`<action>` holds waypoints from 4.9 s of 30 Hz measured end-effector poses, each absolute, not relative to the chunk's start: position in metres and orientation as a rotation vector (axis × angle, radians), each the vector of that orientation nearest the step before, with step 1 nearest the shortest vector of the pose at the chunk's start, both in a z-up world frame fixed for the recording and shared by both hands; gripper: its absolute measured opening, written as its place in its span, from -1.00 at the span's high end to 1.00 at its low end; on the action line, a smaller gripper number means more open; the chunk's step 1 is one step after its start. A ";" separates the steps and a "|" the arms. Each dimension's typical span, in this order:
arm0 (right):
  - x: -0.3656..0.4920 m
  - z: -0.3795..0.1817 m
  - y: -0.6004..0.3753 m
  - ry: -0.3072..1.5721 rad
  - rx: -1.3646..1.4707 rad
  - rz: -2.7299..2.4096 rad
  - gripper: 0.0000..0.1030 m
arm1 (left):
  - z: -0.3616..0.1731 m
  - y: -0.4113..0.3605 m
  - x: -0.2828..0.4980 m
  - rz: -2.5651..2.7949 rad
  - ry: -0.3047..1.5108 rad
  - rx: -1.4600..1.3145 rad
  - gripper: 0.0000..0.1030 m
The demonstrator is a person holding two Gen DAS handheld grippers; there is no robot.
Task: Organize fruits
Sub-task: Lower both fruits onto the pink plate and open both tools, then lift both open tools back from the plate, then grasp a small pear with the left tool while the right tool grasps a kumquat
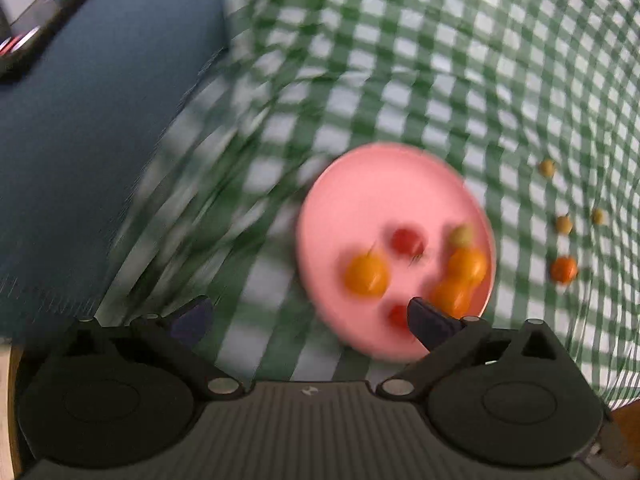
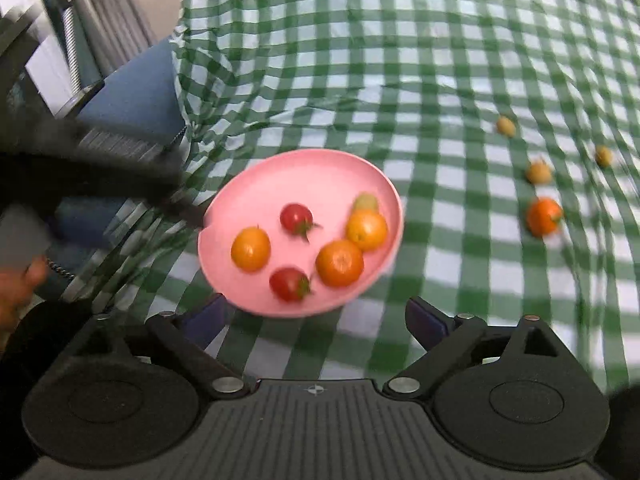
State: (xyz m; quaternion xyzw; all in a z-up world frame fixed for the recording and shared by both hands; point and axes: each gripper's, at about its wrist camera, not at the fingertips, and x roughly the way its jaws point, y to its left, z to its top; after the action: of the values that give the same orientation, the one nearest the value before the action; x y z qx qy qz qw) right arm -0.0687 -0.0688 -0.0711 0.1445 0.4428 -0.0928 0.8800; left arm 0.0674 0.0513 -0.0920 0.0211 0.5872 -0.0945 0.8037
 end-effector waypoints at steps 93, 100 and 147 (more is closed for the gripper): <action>-0.160 -0.028 -0.264 0.548 0.213 -0.732 -0.99 | -0.055 -0.157 0.045 -0.481 1.064 0.266 -0.99; -0.121 -0.066 -0.352 0.574 0.241 -0.771 -0.99 | -0.107 -0.240 0.070 -0.541 1.099 0.328 -0.99; -0.108 -0.073 -0.400 0.540 0.083 -0.826 0.48 | -0.089 -0.246 0.078 -0.670 1.046 0.336 0.38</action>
State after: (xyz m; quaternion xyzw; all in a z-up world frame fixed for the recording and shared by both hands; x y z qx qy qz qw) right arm -0.1077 -0.3995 -0.0727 0.0400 0.2590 -0.3962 0.8800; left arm 0.0777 -0.2459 -0.0886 0.1567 0.4875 -0.3121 0.8002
